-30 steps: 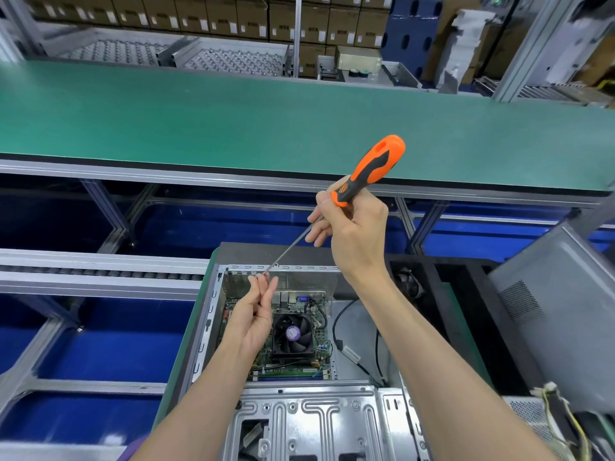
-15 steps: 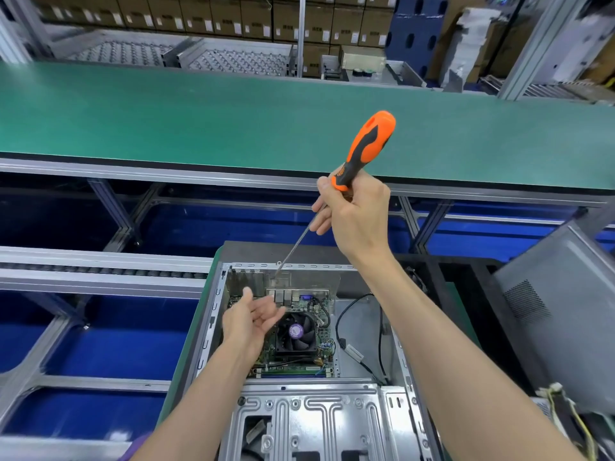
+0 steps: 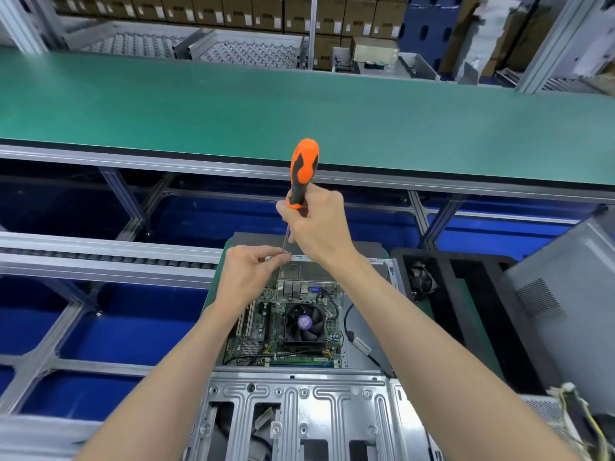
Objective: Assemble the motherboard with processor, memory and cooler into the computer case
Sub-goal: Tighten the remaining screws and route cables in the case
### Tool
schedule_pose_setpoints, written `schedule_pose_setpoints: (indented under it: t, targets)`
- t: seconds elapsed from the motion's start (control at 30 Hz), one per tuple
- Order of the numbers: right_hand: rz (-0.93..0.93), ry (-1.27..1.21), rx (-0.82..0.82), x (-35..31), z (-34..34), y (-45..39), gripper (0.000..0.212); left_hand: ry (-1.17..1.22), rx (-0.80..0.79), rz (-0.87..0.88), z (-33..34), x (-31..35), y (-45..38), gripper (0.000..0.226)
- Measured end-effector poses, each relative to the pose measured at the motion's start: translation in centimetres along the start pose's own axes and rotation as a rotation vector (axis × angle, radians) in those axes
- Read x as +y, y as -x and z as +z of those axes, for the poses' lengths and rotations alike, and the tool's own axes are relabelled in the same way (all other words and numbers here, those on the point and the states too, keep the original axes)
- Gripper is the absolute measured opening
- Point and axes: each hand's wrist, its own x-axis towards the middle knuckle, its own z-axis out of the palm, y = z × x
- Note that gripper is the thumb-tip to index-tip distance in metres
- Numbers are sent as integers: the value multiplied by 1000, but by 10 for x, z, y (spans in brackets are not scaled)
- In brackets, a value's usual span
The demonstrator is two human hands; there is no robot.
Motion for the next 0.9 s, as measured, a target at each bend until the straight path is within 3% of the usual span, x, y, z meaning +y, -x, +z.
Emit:
schedule_pose_setpoints:
  t: [0.07,0.2,0.3,0.4,0.6,0.9]
  targets:
    - [-64,87,3,-1,-2,-5,18,-17,-7,-10,-6,-5,-5,15]
    - [-123,47,-14,-11,-3,-14,35,-19,-25,-30,-11,-12,-14,12]
    - [-172,-11,21,-16,-3,-20,35,-69,-52,-44,-8,-19,-17,15]
    - [-203,73,-44,-14,0,-23,28,-172,-56,-68,-3,-27,-18,22]
    - [-201,120,-118,-2,16,-15,27,-442,-22,-21,1,-36,-19,28]
    - [-185,167,-157,4,27,-12,28,-483,12,50,2,-38,-25,18]
